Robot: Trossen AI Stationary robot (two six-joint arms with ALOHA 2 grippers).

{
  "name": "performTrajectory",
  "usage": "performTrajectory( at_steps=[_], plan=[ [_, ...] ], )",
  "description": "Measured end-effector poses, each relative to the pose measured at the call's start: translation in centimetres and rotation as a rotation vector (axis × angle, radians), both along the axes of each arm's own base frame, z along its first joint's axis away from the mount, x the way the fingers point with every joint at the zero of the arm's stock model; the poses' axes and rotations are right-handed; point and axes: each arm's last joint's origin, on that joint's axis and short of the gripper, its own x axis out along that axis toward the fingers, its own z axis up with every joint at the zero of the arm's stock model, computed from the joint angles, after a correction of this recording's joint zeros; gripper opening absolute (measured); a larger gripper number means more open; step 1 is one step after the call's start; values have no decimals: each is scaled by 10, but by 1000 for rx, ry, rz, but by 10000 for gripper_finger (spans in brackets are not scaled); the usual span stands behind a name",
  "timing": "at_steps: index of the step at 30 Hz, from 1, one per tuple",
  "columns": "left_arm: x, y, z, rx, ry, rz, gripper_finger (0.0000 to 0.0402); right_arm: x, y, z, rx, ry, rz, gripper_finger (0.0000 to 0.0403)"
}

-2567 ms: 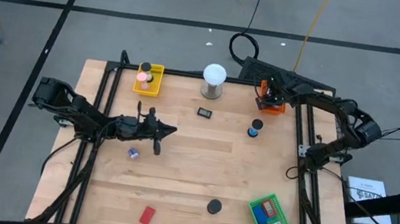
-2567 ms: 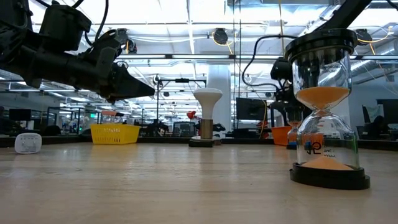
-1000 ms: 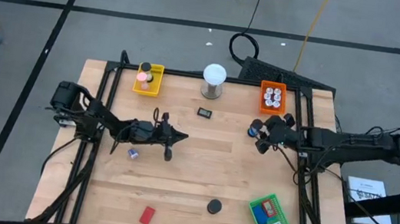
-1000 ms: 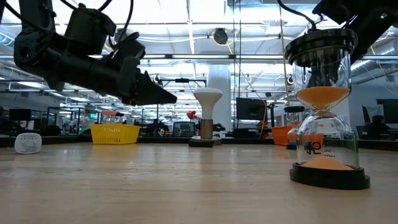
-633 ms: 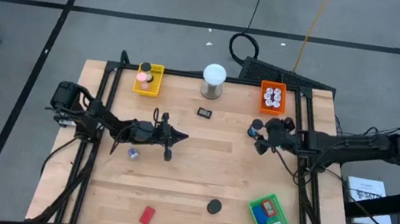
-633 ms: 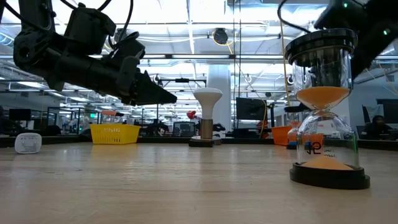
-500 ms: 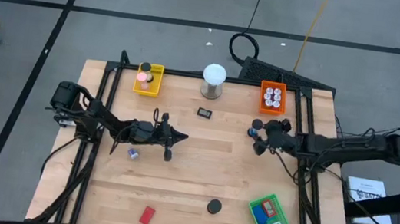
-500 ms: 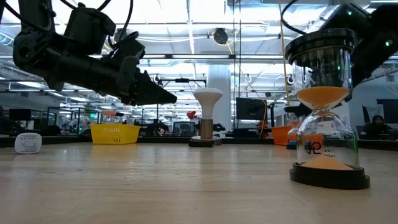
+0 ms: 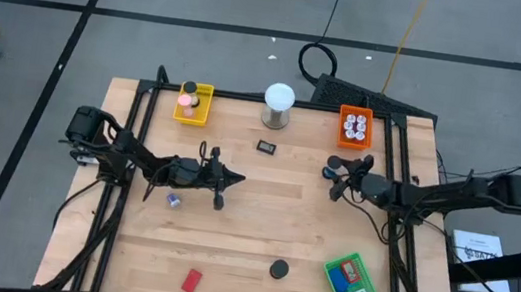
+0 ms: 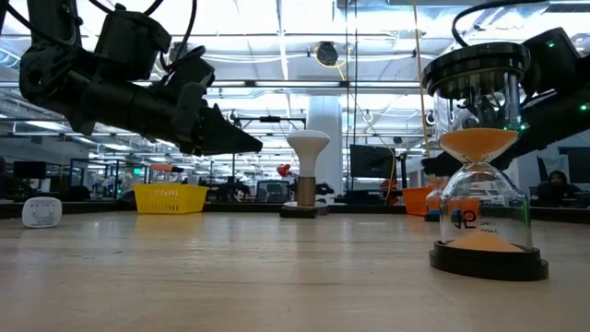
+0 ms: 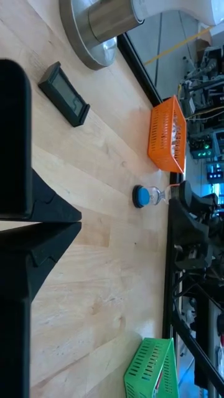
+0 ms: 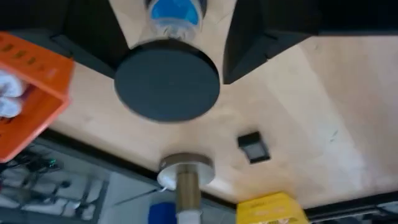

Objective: Pick & Place Office items
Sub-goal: Put the blue hour glass into the yellow bin

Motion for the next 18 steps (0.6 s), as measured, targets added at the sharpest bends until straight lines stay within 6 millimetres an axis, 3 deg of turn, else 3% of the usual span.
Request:
performTrajectory(
  at_steps=[6,18],
  plan=[
    [0,0,0,2,-2,9,17,2,0,-3,-11,23,8,176],
    [-17,3,-3,3,-57,61,6,8,-1,-3,-60,20,23,172]
  ],
)
